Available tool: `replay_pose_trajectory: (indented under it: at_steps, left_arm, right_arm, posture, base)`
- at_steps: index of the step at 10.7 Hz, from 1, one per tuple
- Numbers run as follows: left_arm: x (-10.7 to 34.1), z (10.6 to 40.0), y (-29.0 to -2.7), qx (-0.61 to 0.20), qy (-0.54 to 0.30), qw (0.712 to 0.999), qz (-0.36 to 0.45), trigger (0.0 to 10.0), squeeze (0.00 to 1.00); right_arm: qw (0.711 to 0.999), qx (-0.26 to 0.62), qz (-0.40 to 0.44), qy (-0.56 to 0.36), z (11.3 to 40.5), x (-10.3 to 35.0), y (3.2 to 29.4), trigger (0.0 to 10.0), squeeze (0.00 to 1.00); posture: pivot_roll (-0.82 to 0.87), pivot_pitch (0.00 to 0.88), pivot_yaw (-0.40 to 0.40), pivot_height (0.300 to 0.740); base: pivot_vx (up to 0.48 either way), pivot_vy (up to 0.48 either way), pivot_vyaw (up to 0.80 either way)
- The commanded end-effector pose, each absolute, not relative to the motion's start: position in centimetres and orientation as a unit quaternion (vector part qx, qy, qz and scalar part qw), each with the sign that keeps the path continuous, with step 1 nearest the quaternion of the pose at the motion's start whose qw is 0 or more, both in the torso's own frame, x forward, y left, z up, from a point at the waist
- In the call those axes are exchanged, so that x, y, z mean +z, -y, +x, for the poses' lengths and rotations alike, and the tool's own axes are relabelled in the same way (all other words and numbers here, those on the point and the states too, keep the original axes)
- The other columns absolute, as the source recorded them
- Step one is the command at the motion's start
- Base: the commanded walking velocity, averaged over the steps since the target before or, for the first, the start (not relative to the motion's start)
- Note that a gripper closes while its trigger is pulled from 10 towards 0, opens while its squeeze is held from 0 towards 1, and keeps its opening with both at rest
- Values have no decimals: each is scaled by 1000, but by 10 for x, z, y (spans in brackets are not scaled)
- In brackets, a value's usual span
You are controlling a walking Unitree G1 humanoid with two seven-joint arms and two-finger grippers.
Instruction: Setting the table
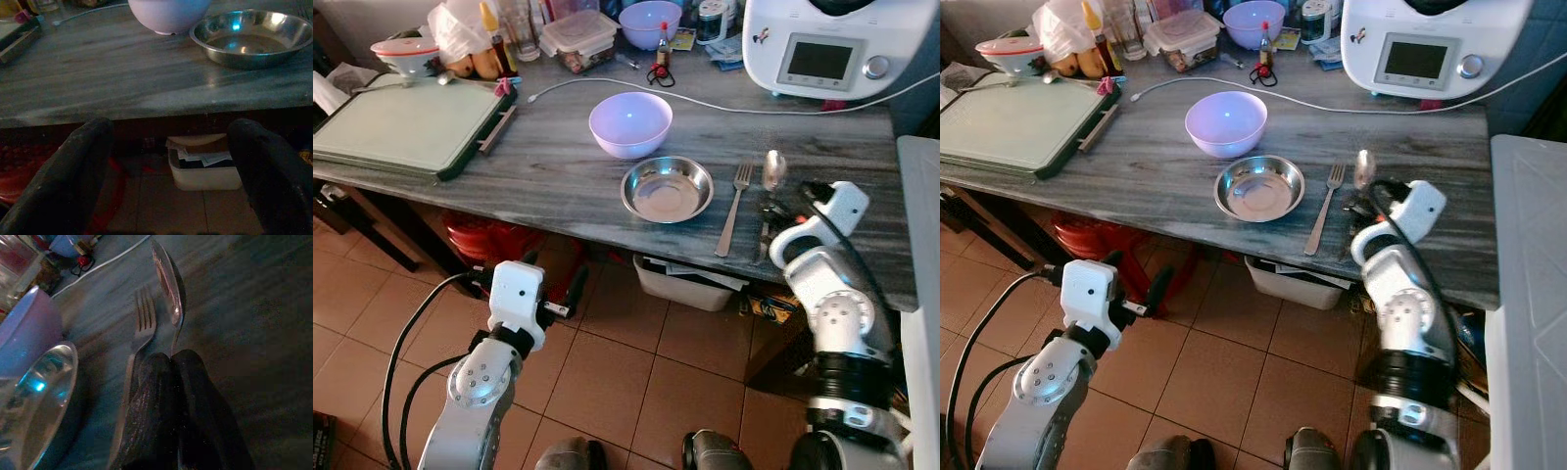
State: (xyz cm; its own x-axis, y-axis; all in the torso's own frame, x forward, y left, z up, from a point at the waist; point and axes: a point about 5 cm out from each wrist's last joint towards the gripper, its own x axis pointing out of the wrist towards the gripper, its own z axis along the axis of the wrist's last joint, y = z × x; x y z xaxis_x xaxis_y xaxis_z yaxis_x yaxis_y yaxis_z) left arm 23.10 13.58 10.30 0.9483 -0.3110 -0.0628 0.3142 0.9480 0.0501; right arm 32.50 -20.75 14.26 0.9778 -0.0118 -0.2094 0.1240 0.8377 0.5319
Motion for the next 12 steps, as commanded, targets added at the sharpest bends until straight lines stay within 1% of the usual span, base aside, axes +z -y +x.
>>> replay_pose_trajectory:
  at_steps: [1,2,3,4,5,6,9,11,12]
  left_arm:
    - [105,232,-139,-154,-28,987,33,10000,0]
    - [105,232,-139,-155,-28,987,33,10000,0]
    - [104,232,-139,-155,-29,987,33,10000,0]
    - [104,232,-140,-154,-31,987,34,10000,0]
    - [104,232,-140,-153,-32,987,35,10000,0]
    - [104,232,-140,-154,-33,987,35,10000,0]
    - [103,233,-139,-154,-37,987,35,10000,0]
    - [102,234,-138,-154,-36,987,33,10000,0]
    - [102,234,-138,-152,-35,987,33,10000,0]
  right_arm:
    - [941,-59,291,-165,317,115,212,10000,0]
    - [941,-65,278,-183,318,113,216,10000,0]
    - [941,-67,265,-197,319,113,223,10000,263]
    - [940,-65,265,-206,320,113,225,10000,620]
    - [939,-67,264,-211,321,113,228,10000,725]
    - [939,-68,258,-217,321,113,230,10000,1000]
    - [941,-67,247,-220,321,117,237,10000,1000]
    - [965,-65,182,-178,323,134,240,10000,1000]
    - [982,-64,123,-125,324,150,239,10000,1000]
  posture:
    - [2,143,126,740]
    - [2,143,125,740]
    - [2,142,124,740]
    - [4,142,124,740]
    - [5,142,124,740]
    - [4,141,124,740]
    - [0,138,122,740]
    - [-6,135,118,740]
    - [-7,134,115,740]
  base:
    - [0,0,0]
    - [0,0,0]
    - [0,0,0]
    - [0,0,0]
    - [0,0,0]
    - [0,0,0]
    - [0,0,0]
    - [0,0,0]
    - [0,0,0]
